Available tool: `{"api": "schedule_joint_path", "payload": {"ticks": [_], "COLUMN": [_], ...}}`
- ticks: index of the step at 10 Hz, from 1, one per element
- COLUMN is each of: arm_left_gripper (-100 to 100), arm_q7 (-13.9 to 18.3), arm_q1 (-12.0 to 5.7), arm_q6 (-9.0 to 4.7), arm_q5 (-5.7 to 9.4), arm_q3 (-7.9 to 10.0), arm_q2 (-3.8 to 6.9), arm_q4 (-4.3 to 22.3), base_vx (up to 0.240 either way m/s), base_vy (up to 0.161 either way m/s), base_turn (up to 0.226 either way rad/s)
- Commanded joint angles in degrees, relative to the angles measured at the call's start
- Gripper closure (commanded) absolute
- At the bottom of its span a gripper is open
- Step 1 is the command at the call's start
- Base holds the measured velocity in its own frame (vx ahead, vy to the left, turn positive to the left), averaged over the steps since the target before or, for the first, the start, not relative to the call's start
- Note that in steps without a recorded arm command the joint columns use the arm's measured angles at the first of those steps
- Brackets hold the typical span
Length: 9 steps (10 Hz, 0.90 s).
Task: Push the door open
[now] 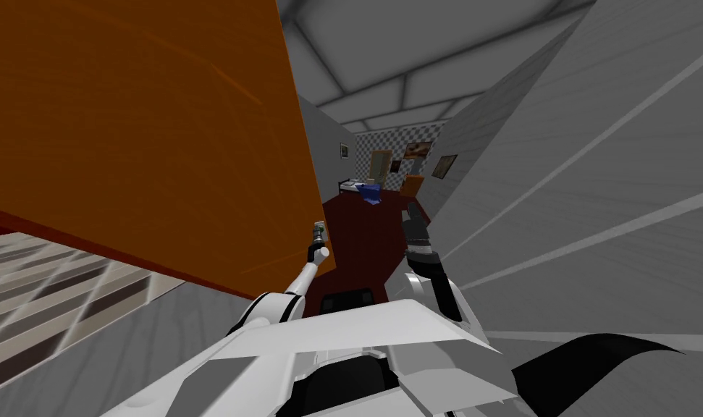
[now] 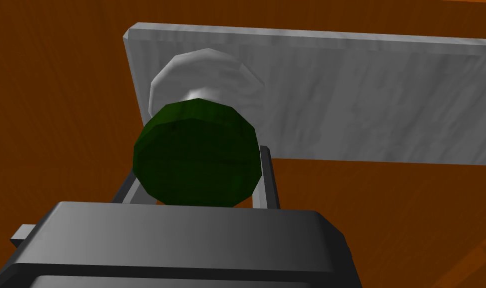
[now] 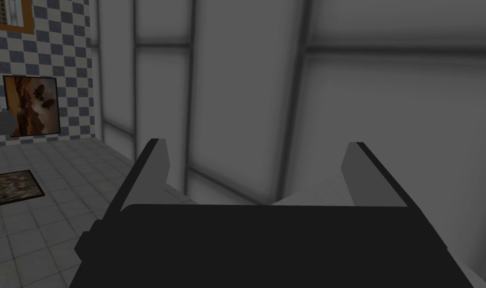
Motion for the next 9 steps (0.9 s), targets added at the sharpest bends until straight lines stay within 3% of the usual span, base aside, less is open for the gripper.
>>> {"api": "schedule_joint_path", "payload": {"ticks": [1, 3, 4, 5, 6, 8, 9], "arm_left_gripper": [100, 100, 100, 100, 100, 100, -100], "arm_q7": [-1.29, -2.45, -2.45, -2.45, -3.85, -3.85, -4.57], "arm_q1": [-0.23, -0.44, -0.44, -0.44, -0.69, -0.69, -1.1], "arm_q6": [-1.46, -2.79, -2.79, -2.79, -4.39, -4.39, -6.31], "arm_q5": [1.71, 3.26, 3.26, 3.26, 5.12, 5.12, 7.23], "arm_q3": [0.3, 0.58, 0.58, 0.58, 0.91, 0.91, 0.29], "arm_q2": [1.59, 2.49, 2.49, 2.49, 3.03, 3.03, 3.5], "arm_q4": [0.27, 0.51, 1.77, 0.51, 0.79, 0.79, 1.6], "base_vx": [0.075, 0.145, 0.111, 0.045, 0.094, 0.073, -0.017], "base_vy": [0.0, 0.011, 0.006, 0.013, 0.007, 0.024, 0.039], "base_turn": [-0.082, -0.054, -0.005, 0.019, -0.058, 0.009, -0.258]}}
